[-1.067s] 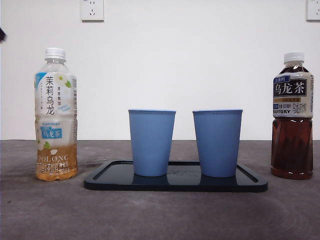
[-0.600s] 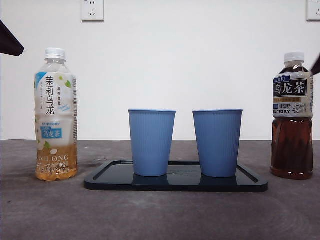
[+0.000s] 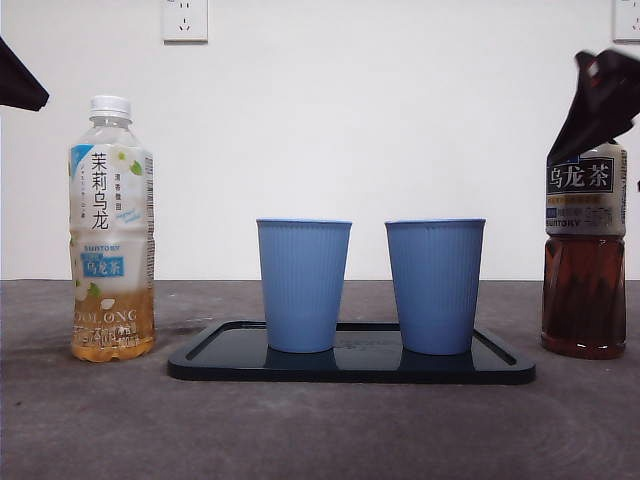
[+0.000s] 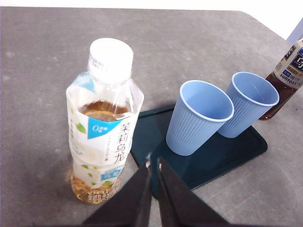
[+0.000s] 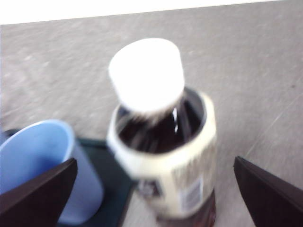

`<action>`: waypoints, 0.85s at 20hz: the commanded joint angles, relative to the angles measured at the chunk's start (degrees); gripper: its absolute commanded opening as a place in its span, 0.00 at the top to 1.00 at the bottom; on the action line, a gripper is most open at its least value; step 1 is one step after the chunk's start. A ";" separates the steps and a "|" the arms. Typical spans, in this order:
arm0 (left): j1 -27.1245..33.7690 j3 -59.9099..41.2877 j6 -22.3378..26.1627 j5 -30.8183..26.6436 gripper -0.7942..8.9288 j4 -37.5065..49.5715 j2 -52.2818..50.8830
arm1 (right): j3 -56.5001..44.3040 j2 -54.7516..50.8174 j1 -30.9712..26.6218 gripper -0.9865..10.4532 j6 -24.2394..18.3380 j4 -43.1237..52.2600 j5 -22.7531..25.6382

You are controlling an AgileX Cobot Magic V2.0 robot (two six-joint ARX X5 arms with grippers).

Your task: Pour the drink into the cup

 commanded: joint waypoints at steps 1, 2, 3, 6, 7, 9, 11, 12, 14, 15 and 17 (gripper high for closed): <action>-0.11 0.72 1.07 0.33 0.89 0.96 0.35 | -0.02 4.09 0.59 0.39 -0.20 4.42 1.77; -0.11 0.72 1.07 0.33 0.89 1.25 0.35 | -0.02 5.86 0.72 0.39 -0.26 6.23 2.29; -0.11 0.72 1.07 0.35 0.89 1.40 0.35 | -0.04 7.45 0.92 0.39 -0.26 7.85 2.82; -0.11 0.72 1.09 0.33 0.89 1.42 0.35 | -0.13 12.04 1.62 0.40 -0.31 12.79 3.41; -0.11 0.72 1.09 0.35 0.89 1.42 0.35 | -0.26 13.46 2.01 0.40 -0.28 14.60 4.48; -0.11 0.72 1.09 0.33 0.89 1.42 0.35 | -0.83 15.50 2.60 0.42 -0.22 18.03 6.36; -0.11 0.72 1.09 0.33 0.89 1.44 0.35 | -1.66 16.09 3.34 0.52 0.22 19.89 7.65; -0.11 0.72 1.09 0.33 0.89 1.44 0.35 | -2.25 16.06 3.80 0.56 0.22 21.18 8.17; -0.11 0.72 1.11 0.33 0.89 1.46 0.35 | -3.13 16.06 4.33 0.62 0.24 22.53 9.66; -0.11 0.72 1.11 0.33 0.89 1.46 0.35 | -3.26 16.06 4.42 0.65 0.24 22.51 10.10; -0.11 0.72 1.11 0.33 0.89 1.46 0.35 | -3.26 16.06 4.44 0.71 0.20 22.71 10.10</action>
